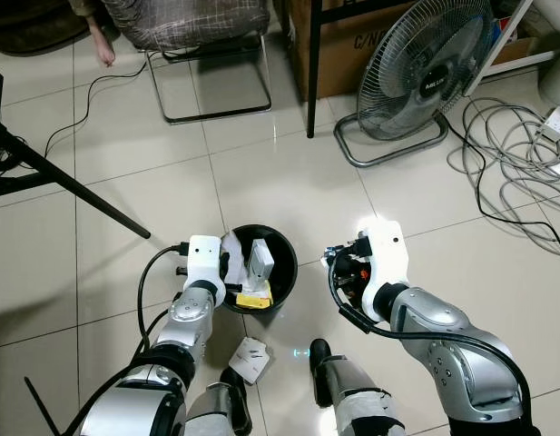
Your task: Picking trash to rubbish bin
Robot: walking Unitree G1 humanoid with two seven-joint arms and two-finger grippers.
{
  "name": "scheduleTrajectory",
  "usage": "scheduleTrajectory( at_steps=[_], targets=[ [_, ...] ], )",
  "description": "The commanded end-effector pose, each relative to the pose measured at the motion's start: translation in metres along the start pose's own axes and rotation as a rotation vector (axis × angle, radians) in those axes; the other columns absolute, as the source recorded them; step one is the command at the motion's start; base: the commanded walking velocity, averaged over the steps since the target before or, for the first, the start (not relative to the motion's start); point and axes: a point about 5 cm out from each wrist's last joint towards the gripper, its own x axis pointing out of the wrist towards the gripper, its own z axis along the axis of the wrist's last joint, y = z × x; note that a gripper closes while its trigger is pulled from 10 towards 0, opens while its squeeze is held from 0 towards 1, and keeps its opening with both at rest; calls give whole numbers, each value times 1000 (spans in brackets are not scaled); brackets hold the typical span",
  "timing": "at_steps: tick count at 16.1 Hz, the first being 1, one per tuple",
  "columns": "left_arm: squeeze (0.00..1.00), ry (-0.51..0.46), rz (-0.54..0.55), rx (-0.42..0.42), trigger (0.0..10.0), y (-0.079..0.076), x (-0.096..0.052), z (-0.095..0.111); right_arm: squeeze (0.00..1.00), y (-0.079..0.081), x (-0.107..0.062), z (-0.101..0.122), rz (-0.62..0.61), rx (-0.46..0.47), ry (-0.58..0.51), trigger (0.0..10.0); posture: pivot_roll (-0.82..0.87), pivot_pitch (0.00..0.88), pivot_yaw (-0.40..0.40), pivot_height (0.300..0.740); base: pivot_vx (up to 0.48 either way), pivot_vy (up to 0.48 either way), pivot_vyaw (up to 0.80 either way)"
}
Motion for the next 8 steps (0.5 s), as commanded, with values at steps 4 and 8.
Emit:
scheduleTrajectory(
  at_steps=[4, 8],
  targets=[
    [1000, 46, 20, -12, 10000, 4, -5, -14, 0, 3, -2, -3, 16, 12, 13, 10000, -340, 374, 68, 740, 0, 0, 0],
    [1000, 45, 20, -11, 10000, 3, -4, -14, 0, 1, -2, -2, 12, 12, 12, 10000, -340, 374, 68, 740, 0, 0, 0]
  ],
)
